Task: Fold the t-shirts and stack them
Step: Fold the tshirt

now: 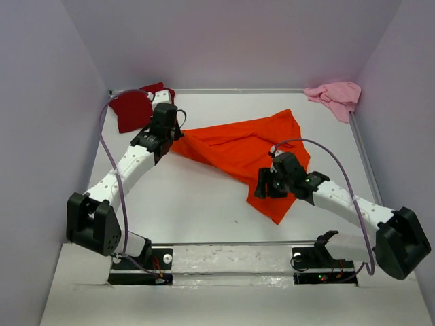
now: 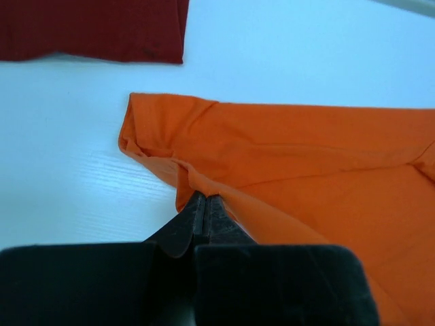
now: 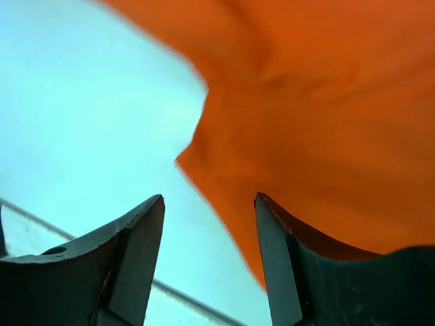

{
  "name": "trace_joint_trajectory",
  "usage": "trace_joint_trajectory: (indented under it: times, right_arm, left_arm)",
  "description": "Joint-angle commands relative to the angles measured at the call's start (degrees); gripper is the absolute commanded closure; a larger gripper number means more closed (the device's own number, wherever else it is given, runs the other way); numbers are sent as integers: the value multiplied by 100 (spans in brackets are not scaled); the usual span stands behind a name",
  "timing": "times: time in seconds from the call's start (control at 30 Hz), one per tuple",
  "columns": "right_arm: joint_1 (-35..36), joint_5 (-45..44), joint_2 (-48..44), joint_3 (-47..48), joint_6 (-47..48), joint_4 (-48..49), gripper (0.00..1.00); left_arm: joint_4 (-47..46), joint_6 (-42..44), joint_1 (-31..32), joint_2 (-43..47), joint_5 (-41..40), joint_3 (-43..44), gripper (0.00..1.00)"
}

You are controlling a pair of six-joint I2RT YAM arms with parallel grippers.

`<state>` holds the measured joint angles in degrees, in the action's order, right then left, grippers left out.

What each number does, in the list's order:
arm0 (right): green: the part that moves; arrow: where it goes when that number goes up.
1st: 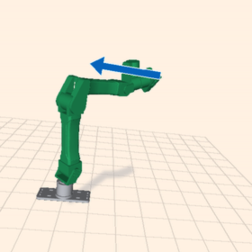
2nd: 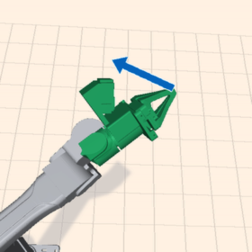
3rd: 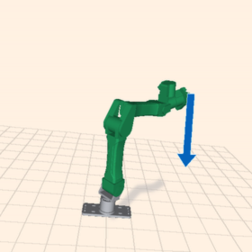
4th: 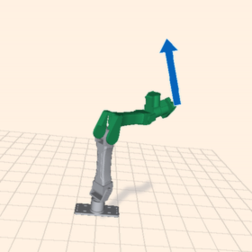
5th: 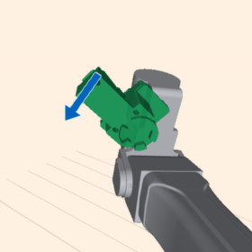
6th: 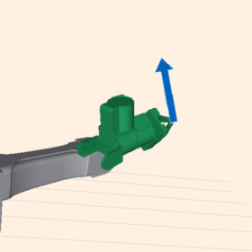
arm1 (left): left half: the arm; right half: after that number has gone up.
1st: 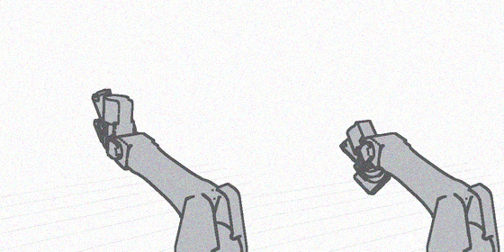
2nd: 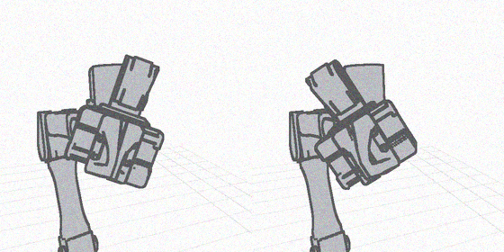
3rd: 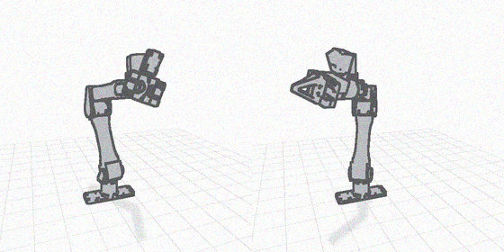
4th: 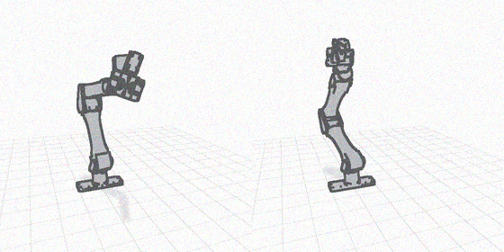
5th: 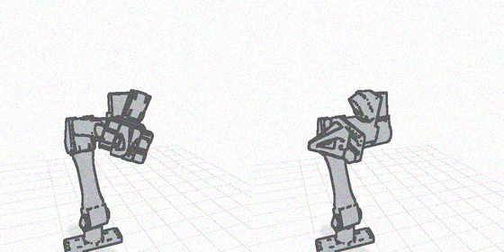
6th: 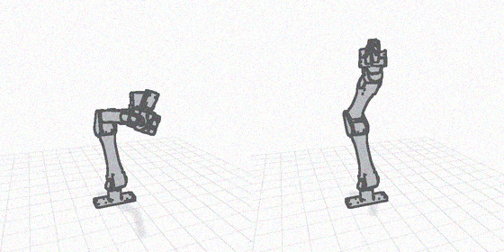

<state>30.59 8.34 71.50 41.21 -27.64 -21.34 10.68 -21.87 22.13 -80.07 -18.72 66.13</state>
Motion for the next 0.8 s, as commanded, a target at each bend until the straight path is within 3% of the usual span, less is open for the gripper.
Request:
trace_joint_trajectory:
  times: [0.0,0.23,0.37,0.67,0.77]
  right_arm:
    - [894,-595,-724,-367,-803,-607,39]
    - [2616,-1850,-1525,-693,-2780,-1801,41]
    - [2786,-2527,-1412,-702,-3493,-2303,42]
    - [2838,-4296,406,975,-3380,-3779,43]
    - [2839,-4358,768,1073,-3160,-3536,42]
  left_arm:
    - [189,297,11,62,263,-91,100]
    - [-13,367,-7,229,474,-267,100]
    - [-39,447,-77,422,396,-364,100]
    - [-206,376,-455,703,799,-504,100]
    - [-242,359,-517,756,887,-522,100]
